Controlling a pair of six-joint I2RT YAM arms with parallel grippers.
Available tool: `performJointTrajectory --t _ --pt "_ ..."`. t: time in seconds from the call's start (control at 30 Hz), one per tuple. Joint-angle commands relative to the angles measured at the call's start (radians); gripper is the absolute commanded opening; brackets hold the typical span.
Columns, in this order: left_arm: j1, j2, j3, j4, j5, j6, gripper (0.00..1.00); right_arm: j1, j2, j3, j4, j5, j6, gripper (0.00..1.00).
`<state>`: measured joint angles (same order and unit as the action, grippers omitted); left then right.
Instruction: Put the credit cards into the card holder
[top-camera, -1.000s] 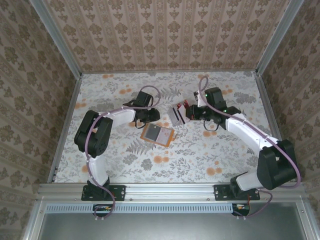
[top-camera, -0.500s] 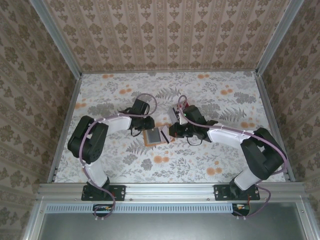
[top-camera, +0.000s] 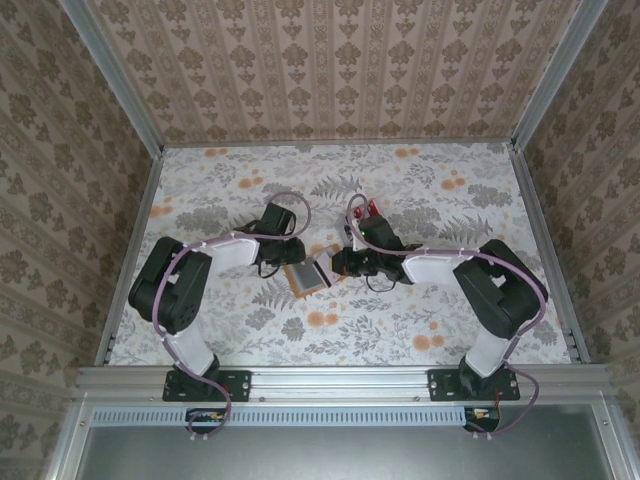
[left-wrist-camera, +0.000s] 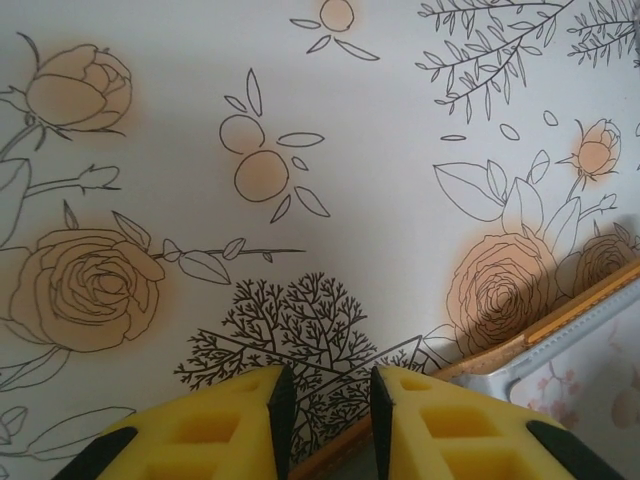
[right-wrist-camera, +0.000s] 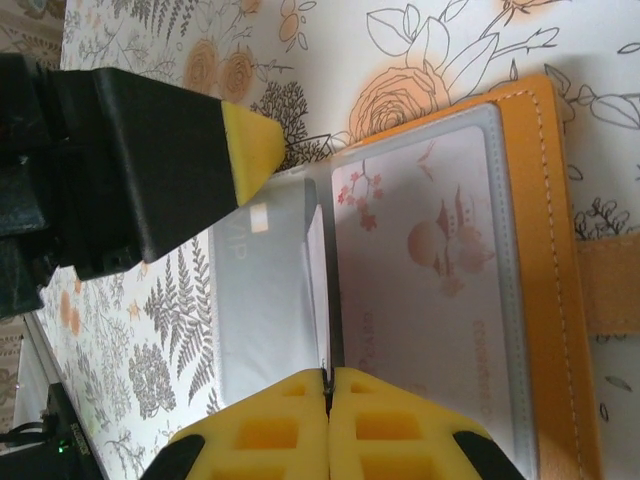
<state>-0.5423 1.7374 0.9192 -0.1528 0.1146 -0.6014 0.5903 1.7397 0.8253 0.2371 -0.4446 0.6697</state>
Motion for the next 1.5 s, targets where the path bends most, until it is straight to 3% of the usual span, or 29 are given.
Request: performJointTrajectory --t 0.0,0.27,1.1,1.47 --pt "0.004 0.026 -0.001 -0.044 -0.025 -0.001 0.29 -0.006 0.055 0.038 0.009 -0.061 -0.022 0.07" --pt "0.004 0.033 -0.007 -0.037 -0.026 -0.005 0.28 -0.03 0.134 0.086 -0.005 -0.125 -0.043 0.07" --pt "0.004 0.042 0.006 -0.04 -0.022 -0.006 0.27 -0.011 0.192 0.142 -0.022 -0.059 -0.076 0.07" --pt "0.004 0.042 -0.005 -0.03 -0.016 -0.017 0.27 0.035 0.17 0.093 0.063 0.077 -0.018 0.07"
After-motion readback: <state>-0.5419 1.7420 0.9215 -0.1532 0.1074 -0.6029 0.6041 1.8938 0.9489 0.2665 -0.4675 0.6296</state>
